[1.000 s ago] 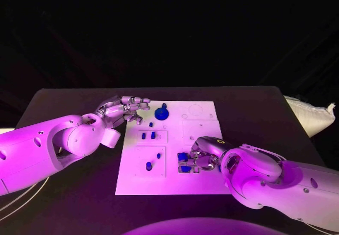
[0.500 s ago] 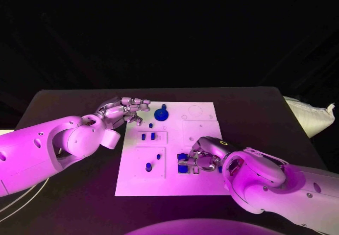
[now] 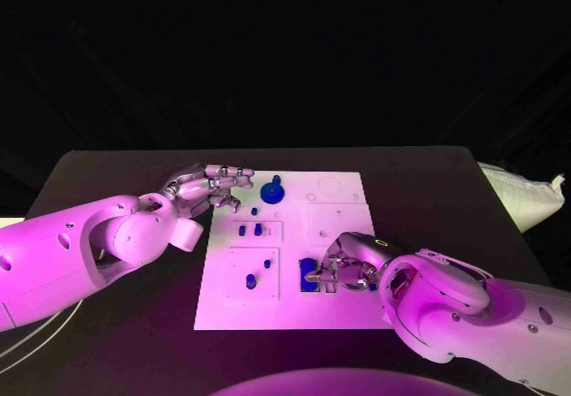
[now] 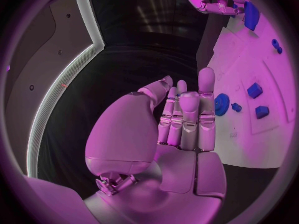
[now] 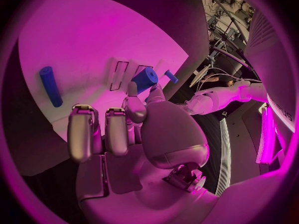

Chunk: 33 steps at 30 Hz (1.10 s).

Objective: Assemble the parts on the task board

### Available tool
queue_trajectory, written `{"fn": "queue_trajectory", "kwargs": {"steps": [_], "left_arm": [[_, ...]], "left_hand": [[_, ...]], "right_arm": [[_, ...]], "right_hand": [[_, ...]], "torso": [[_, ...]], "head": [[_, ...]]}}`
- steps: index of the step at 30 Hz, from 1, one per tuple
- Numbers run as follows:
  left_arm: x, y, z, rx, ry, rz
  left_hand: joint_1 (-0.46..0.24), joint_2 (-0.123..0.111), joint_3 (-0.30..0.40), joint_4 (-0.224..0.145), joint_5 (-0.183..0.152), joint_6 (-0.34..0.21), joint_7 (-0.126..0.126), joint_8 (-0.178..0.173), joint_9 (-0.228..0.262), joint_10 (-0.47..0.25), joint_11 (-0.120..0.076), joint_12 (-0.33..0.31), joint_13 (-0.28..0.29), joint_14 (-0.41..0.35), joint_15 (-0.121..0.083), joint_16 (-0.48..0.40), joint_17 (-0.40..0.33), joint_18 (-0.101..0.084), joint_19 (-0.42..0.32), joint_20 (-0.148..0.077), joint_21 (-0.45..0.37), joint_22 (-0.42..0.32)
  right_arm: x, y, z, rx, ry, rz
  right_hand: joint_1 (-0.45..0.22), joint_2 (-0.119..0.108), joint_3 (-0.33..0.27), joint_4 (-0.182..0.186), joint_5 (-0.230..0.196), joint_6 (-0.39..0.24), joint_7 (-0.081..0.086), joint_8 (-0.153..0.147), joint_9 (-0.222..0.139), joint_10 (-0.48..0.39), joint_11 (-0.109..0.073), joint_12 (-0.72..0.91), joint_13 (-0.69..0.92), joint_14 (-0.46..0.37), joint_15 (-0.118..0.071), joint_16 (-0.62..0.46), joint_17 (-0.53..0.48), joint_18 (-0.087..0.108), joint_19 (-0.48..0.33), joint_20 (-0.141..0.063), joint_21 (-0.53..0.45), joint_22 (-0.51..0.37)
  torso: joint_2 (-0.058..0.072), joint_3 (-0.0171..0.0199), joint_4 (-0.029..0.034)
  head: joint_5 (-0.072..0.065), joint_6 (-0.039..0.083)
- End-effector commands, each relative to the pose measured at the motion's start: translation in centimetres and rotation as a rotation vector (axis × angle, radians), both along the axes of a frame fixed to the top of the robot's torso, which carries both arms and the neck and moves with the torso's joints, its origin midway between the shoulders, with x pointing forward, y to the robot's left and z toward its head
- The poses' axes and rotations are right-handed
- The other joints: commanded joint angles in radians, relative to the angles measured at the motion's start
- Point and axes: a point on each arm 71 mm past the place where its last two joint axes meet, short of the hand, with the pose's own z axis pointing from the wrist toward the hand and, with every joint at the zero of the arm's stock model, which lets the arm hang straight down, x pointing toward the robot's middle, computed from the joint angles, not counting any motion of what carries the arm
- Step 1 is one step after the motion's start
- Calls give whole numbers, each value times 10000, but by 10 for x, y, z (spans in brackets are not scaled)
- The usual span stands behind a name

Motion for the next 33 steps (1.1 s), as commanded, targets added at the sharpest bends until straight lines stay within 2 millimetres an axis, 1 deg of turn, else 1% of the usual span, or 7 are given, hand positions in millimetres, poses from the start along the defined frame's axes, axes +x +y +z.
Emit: {"fn": "queue_trajectory", "kwargs": {"steps": [1, 16, 18, 22, 25, 29, 33], "left_arm": [[-1, -2, 1, -86, -18, -218], [-1, -2, 1, -80, -13, -216], [-1, -2, 1, -76, -16, -213], [-1, -1, 1, -71, -20, -209], [-1, -1, 1, -66, -22, -199], [-1, -1, 0, -64, -26, -192], [-1, -1, 0, -63, -31, -182]], "left_hand": [[1, 96, -62, -5, 21, -53, -12, -6, -2, -50, -1, 52, 11, -43, -7, -29, 3, 121, -77, -8, -31, -7], [1, 96, -62, -5, 21, -53, -12, -6, -2, -50, -1, 52, 11, -43, -7, -29, 3, 121, -77, -8, -31, -7], [1, 96, -62, -5, 21, -53, -12, -6, -2, -50, -1, 52, 11, -43, -7, -29, 3, 121, -77, -8, -31, -7], [1, 96, -62, -5, 21, -53, -12, -6, -2, -50, -1, 52, 11, -43, -7, -29, 3, 121, -77, -8, -31, -7], [1, 96, -62, -5, 21, -53, -12, -6, -2, -50, -1, 52, 11, -43, -7, -29, 3, 121, -77, -8, -31, -7], [1, 96, -62, -5, 21, -53, -12, -6, -2, -50, -1, 52, 11, -43, -7, -29, 3, 121, -77, -8, -31, -7], [1, 96, -62, -5, 21, -53, -12, -6, -2, -50, -1, 52, 11, -43, -7, -29, 3, 121, -77, -8, -31, -7]], "right_arm": [[-1, 1, -3, -148, 310, 147], [6, 3, -9, -660, 194, 321], [6, 4, -7, -532, 58, 251], [4, 2, -1, -38, -319, 43], [2, -1, 5, 386, -545, -80], [0, -11, 12, 880, -491, -289], [1, -31, 18, 838, -95, -606]], "right_hand": [[176, 1, 8, -92, -16, 26, -43, -28, 12, 10, 26, -26, 21, 631, -43, 18, 372, -54, 19, -8, 25, 393], [748, 218, 152, -354, -108, 61, -61, -28, 29, 60, 6, 28, 101, 639, -58, 43, 416, -61, 39, -21, 44, 433], [745, 219, 150, -352, -114, 61, -59, -29, 29, 63, 6, 34, 105, 640, -59, 45, 419, -63, 44, -21, 48, 440], [640, 185, 80, -282, -140, 58, -41, -37, 28, 60, 20, 5, 92, 637, -52, 35, 407, -62, 40, -21, 44, 436], [558, 145, 9, -211, -15, 38, -30, -59, 21, 31, 29, -87, 38, 633, -44, 19, 388, -59, 31, -15, 35, 424], [633, 115, -17, -206, 237, -129, 26, -188, -29, -67, 72, -317, -107, 619, -15, -30, 328, -49, -2, 2, 4, 381], [980, 149, 77, -358, 433, -589, 213, -585, -194, -166, 210, -507, -217, 604, 84, -84, 265, -38, -49, 67, -40, 322]], "torso": [[2, -10, 14], [7, 1, -1], [-4, 10, -13], [-4, 7, -19], [-2, 14, -23], [-15, 4, -27], [-5, 1, -23]], "head": [[-8, -11], [25, -79], [26, -75], [29, -63], [28, -46], [-11, -34], [-80, 1]]}}
